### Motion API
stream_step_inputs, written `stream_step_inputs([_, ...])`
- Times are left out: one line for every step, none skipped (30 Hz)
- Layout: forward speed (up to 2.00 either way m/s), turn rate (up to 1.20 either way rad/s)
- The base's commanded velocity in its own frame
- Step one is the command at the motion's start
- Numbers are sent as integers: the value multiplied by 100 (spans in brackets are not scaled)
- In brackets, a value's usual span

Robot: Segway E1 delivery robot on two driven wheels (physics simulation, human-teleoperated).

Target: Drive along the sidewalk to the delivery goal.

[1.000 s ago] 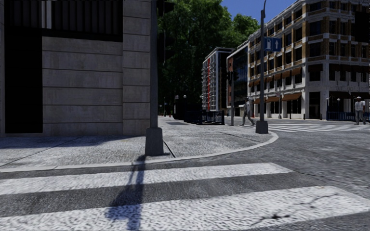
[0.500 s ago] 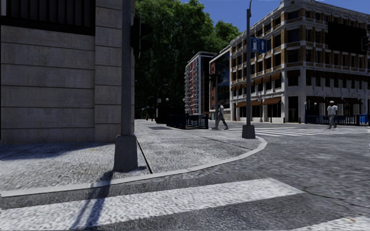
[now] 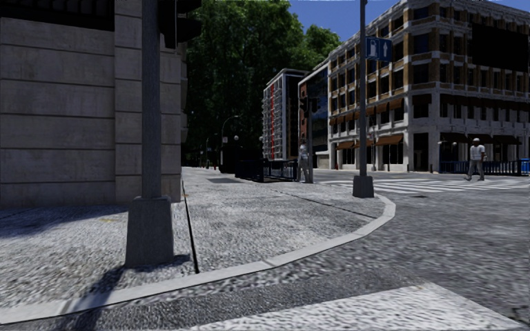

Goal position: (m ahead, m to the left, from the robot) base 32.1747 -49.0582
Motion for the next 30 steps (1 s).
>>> stream_step_inputs([137,0])
stream_step_inputs([137,-1])
stream_step_inputs([137,-1])
stream_step_inputs([137,-6])
stream_step_inputs([137,-8])
stream_step_inputs([137,-9])
stream_step_inputs([137,-9])
stream_step_inputs([137,-11])
stream_step_inputs([137,-19])
stream_step_inputs([137,-33])
stream_step_inputs([137,-39])
stream_step_inputs([137,-39])
stream_step_inputs([137,-40])
stream_step_inputs([137,-40])
stream_step_inputs([137,-40])
stream_step_inputs([137,-36])
stream_step_inputs([137,-26])
stream_step_inputs([137,-19])
stream_step_inputs([137,-11])
stream_step_inputs([137,-11])
stream_step_inputs([137,0])
stream_step_inputs([137,0])
stream_step_inputs([137,0])
stream_step_inputs([137,0])
stream_step_inputs([137,0])
stream_step_inputs([137,0])
stream_step_inputs([137,0])
stream_step_inputs([137,0])
stream_step_inputs([137,0])
stream_step_inputs([137,0])
